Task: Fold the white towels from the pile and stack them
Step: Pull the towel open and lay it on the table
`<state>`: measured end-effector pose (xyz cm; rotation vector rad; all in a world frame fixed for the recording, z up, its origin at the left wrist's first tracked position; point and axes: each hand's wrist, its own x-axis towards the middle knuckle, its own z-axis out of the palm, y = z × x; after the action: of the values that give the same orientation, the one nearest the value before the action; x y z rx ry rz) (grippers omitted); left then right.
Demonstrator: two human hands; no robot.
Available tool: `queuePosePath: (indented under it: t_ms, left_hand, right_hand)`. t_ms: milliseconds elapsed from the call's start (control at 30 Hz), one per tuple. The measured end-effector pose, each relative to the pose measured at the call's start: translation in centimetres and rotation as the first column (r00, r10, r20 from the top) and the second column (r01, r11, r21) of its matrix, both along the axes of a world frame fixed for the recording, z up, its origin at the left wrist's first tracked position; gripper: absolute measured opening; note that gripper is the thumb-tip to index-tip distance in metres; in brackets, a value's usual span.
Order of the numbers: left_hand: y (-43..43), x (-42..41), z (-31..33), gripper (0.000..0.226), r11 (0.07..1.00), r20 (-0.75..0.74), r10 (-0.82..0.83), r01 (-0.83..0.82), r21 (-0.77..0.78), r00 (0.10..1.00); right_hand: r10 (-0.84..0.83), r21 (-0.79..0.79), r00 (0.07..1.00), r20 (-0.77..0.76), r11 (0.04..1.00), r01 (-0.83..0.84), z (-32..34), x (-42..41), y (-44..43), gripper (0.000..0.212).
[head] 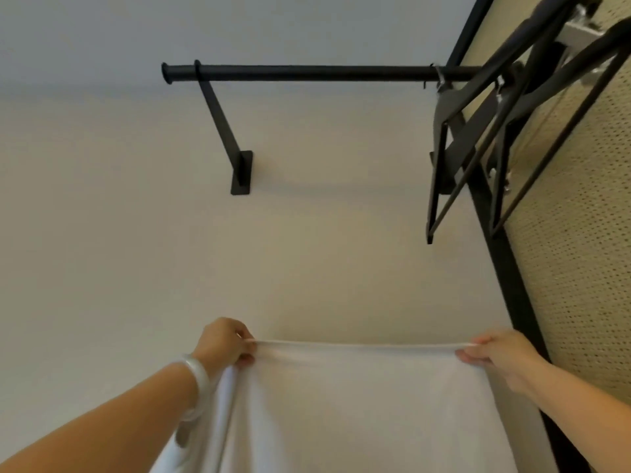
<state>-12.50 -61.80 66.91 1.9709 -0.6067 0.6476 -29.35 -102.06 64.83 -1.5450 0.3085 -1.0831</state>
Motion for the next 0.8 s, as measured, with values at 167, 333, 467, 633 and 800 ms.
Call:
queuePosePath:
  t_ms: [167, 333, 467, 633, 800]
  left_hand:
    - [-0.8, 1.1, 2.1, 0.009, 0.988, 0.160, -0.019, 0.043, -0.149, 0.987]
    - [0.2, 1.2, 1.9, 0.011, 0.994, 0.197, -0.007, 0.029, -0.110, 0.980]
    - [0.5, 1.6, -6.5, 0.016, 0.999, 0.064, -0.016, 0.018, -0.033, 0.998]
    - [1.3, -0.1, -18.0, 0.015, 0.997, -0.141, -0.040, 0.048, 0.053, 0.989]
    - [2.1, -3.0, -26.6, 0.018, 0.993, -0.277, -0.054, 0.080, 0.082, 0.959]
  right_hand:
    - [-0.123, -0.076, 0.974, 0.190, 0.987, 0.140, 3.2, 1.2, -0.5, 0.029]
    - [-0.086, -0.124, 0.983, 0.163, 0.986, 0.107, 3.2, 0.6, -0.8, 0.025]
    - [-0.065, -0.087, 0.996, -0.063, 0.994, 0.060, -5.2, 0.3, 0.3, 0.029]
    - [0.006, 0.025, 0.951, -0.308, 1.000, 0.002, -16.1, -1.5, 1.2, 0.037]
    - [0.083, 0.149, 0.922, -0.377, 0.988, -0.028, -23.7, -3.8, 0.8, 0.050]
